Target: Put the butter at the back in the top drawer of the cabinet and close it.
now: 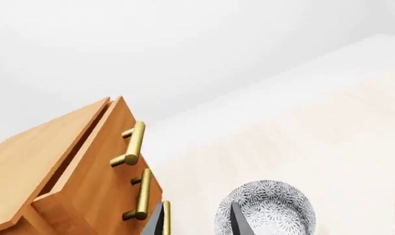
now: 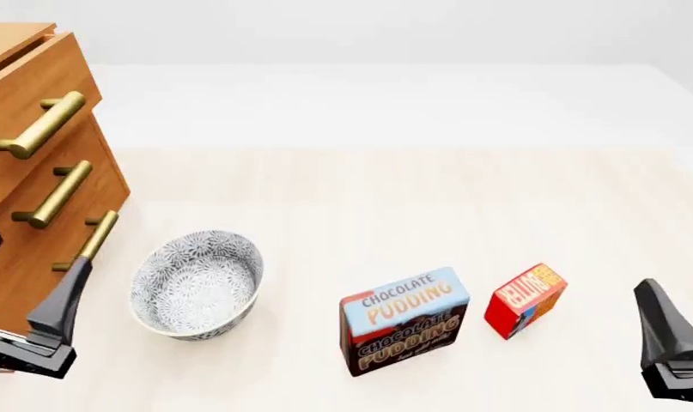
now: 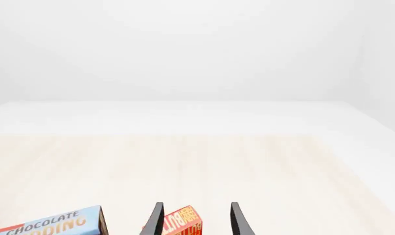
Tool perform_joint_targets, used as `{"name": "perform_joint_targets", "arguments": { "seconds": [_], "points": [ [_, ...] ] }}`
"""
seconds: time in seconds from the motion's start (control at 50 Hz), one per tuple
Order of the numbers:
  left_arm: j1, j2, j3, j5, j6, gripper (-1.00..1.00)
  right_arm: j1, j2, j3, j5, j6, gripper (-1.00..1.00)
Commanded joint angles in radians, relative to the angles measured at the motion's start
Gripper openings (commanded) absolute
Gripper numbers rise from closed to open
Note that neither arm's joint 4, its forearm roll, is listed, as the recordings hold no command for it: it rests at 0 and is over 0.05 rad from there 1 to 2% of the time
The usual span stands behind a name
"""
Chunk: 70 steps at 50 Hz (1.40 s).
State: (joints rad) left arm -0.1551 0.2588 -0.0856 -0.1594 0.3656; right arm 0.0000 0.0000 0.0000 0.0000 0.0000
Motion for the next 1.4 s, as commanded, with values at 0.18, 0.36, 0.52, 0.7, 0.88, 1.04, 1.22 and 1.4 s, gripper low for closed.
{"name": "perform_joint_targets", "arguments": {
  "seconds": [0.18, 0.36, 0.52, 0.7, 0.88, 1.04, 1.22, 1.4],
  "points": [
    [-0.049, -0.124, -0.068, 0.200, 0.176, 1.00, 0.000, 0.000, 0.000, 0.000, 0.000, 1.00],
    [-0.060, -0.055, -0.074, 0.162, 0.261, 1.00, 0.000, 0.000, 0.000, 0.000, 0.000, 1.00],
    [-0.069, 0.005, -0.081, 0.127, 0.332, 1.00, 0.000, 0.000, 0.000, 0.000, 0.000, 1.00],
    [-0.069, 0.072, -0.087, 0.082, 0.392, 1.00, 0.000, 0.000, 0.000, 0.000, 0.000, 1.00],
    [-0.063, 0.133, -0.104, 0.045, 0.466, 1.00, 0.000, 0.000, 0.000, 0.000, 0.000, 1.00],
    [-0.039, 0.297, -0.111, -0.075, 0.615, 1.00, 0.000, 0.000, 0.000, 0.000, 0.000, 1.00],
    [-0.035, 0.304, -0.114, -0.078, 0.639, 1.00, 0.000, 0.000, 0.000, 0.000, 0.000, 1.00],
    [-0.020, 0.311, -0.117, -0.078, 0.662, 1.00, 0.000, 0.000, 0.000, 0.000, 0.000, 1.00]
  ]
}}
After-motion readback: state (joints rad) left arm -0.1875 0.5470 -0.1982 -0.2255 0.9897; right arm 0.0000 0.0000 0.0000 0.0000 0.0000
